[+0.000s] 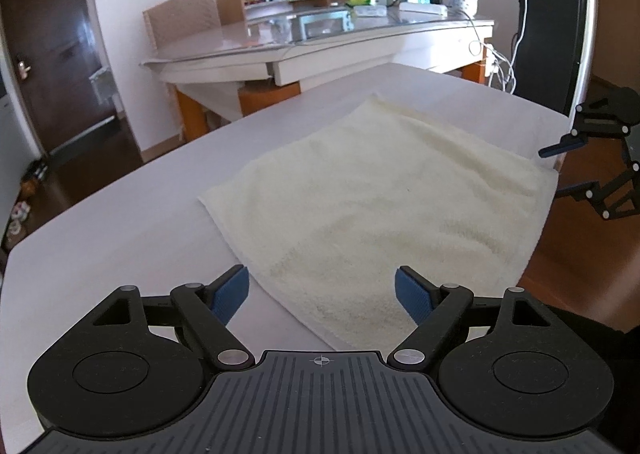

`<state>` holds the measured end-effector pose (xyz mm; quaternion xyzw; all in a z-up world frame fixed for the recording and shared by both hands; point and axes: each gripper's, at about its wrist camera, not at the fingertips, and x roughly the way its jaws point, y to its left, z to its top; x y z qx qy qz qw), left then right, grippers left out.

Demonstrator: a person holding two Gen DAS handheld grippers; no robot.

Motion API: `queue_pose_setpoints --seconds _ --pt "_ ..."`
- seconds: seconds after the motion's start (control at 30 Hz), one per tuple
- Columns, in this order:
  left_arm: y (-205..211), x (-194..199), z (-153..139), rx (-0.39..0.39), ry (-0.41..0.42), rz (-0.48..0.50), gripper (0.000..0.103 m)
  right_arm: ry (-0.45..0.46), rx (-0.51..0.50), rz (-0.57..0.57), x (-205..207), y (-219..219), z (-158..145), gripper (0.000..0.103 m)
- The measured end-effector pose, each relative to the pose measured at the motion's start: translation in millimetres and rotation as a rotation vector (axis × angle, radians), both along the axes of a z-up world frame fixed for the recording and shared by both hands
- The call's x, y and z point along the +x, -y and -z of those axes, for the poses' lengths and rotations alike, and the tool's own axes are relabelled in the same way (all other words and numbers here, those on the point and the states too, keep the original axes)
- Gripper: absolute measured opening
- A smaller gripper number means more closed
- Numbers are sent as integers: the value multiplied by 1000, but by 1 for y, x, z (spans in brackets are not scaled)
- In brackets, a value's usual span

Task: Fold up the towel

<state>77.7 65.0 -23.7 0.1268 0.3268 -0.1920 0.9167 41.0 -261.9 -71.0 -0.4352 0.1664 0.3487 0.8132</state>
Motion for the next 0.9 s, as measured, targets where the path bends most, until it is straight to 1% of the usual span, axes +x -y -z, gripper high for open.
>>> queue_pose_setpoints --seconds 0.03,0.1,0.13,0.17,0.3,0.33,0.43,0.5,0.73,0.9 --pt "-1 0 1 0 -2 -5 85 -3 1 -2 0 1 0 31" --pt "-2 0 2 -1 -5 -16 86 -3 0 -11 -2 1 -2 18" --pt "-2 -1 2 -3 -5 -21 86 -3 0 -14 -2 1 -3 15" --pt "-2 -1 3 -4 -6 -26 86 -3 2 -15 -3 2 -4 9" --pt "-5 -4 6 -8 -17 -93 87 4 2 -16 -5 2 -9 9" --pt "-7 -6 8 -3 -21 -130 87 9 -1 -16 -5 2 -10 8" --pt "-10 -12 10 -4 -31 -168 88 24 -14 -19 -5 -1 -13 8" --pt "-10 -18 11 12 -36 -176 89 32 -15 -13 -2 -3 -15 8" --pt "-9 -27 18 24 -31 -192 93 33 4 2 5 -5 -23 8" --pt "-13 -15 19 13 -31 -194 94 34 -2 -4 9 -10 -23 8"
